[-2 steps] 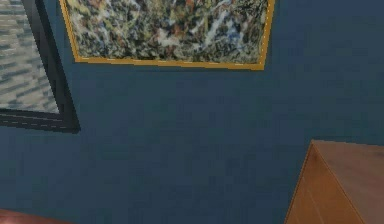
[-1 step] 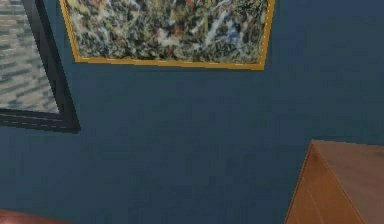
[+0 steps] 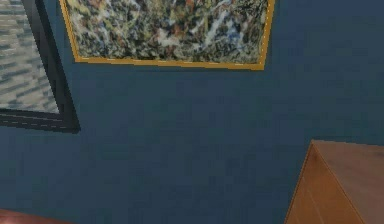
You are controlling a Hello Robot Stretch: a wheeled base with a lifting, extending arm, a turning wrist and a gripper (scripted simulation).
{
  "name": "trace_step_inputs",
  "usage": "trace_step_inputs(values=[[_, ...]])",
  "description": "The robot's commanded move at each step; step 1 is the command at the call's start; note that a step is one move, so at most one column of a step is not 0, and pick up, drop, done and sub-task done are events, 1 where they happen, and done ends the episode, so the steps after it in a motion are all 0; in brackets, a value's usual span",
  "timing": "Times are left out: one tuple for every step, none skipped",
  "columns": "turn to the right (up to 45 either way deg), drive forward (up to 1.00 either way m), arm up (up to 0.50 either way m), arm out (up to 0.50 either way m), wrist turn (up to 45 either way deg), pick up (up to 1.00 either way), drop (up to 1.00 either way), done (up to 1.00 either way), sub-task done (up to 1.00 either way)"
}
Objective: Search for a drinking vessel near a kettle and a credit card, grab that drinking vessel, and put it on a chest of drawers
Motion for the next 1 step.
trace_step_inputs(values=[[0.0, 0.00, 0.00, 0.00, 0.0, 1.00, 0.00, 0.00, 0.00]])
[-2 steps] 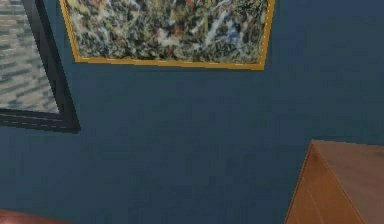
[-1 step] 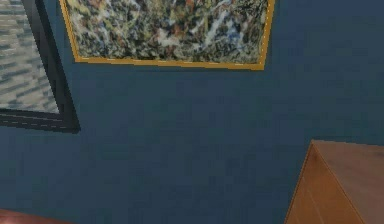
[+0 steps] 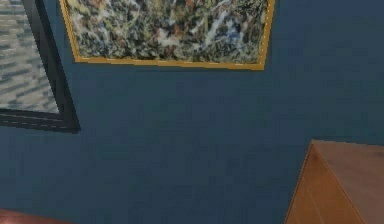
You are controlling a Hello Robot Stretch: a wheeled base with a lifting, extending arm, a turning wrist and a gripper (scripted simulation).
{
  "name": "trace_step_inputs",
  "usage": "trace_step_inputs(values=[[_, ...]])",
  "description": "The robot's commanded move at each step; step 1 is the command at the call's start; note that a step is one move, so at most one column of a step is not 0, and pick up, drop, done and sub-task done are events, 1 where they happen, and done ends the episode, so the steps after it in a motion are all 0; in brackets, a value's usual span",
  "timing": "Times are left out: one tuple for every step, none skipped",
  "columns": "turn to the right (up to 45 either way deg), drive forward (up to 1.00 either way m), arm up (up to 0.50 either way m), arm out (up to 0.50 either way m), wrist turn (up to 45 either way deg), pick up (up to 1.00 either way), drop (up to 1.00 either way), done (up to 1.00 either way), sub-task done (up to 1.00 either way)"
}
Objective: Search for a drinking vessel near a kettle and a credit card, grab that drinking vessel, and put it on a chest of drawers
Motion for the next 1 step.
trace_step_inputs(values=[[0.0, 0.00, 0.00, 0.00, -45.0, 0.00, 0.00, 0.00, 0.00]])
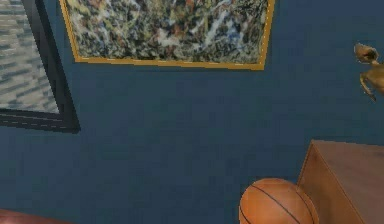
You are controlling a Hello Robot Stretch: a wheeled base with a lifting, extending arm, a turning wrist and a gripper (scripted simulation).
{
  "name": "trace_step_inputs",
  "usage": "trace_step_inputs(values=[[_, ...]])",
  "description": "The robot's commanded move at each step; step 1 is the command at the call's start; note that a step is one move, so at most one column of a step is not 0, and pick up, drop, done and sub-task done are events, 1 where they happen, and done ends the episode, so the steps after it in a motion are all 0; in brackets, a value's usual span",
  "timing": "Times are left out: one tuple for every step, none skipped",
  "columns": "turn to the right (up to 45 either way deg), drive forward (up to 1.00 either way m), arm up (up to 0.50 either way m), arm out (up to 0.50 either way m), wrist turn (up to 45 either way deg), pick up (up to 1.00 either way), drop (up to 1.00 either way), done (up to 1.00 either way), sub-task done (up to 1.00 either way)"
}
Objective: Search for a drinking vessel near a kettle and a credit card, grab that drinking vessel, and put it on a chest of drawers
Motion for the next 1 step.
trace_step_inputs(values=[[0.0, 0.00, 0.00, 0.00, -45.0, 0.00, 0.00, 0.00, 0.00]])
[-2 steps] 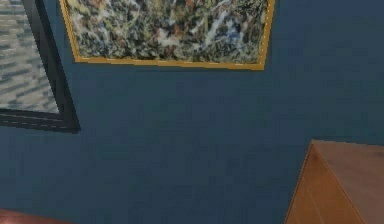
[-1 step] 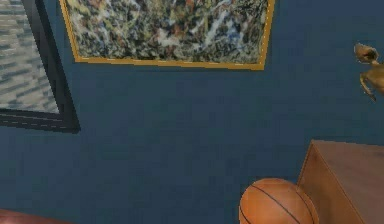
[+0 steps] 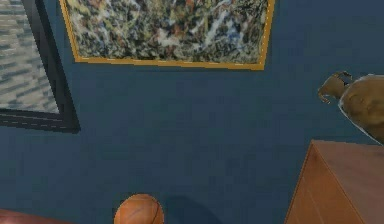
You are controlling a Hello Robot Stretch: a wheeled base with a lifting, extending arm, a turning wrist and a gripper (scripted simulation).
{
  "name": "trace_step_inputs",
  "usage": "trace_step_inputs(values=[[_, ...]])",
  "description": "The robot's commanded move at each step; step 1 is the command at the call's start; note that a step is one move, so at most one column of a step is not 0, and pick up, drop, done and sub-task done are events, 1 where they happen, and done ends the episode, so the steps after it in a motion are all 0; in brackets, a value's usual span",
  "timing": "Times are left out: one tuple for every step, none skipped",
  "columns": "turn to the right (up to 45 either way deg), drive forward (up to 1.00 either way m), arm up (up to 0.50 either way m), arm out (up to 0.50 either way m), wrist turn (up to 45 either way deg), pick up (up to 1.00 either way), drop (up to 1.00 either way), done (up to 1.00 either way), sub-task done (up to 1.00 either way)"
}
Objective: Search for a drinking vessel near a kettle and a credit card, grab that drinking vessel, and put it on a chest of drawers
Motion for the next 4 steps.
trace_step_inputs(values=[[0.0, 0.00, 0.00, 0.00, -30.0, 0.00, 0.00, 0.00, 0.00], [0.0, 0.00, 0.00, -0.38, 0.0, 0.00, 0.00, 0.00, 0.00], [45.0, 0.00, 0.00, 0.00, 0.0, 0.00, 0.00, 0.00, 0.00], [6.0, 0.00, 0.00, 0.00, 0.0, 0.00, 0.00, 0.00, 0.00]])
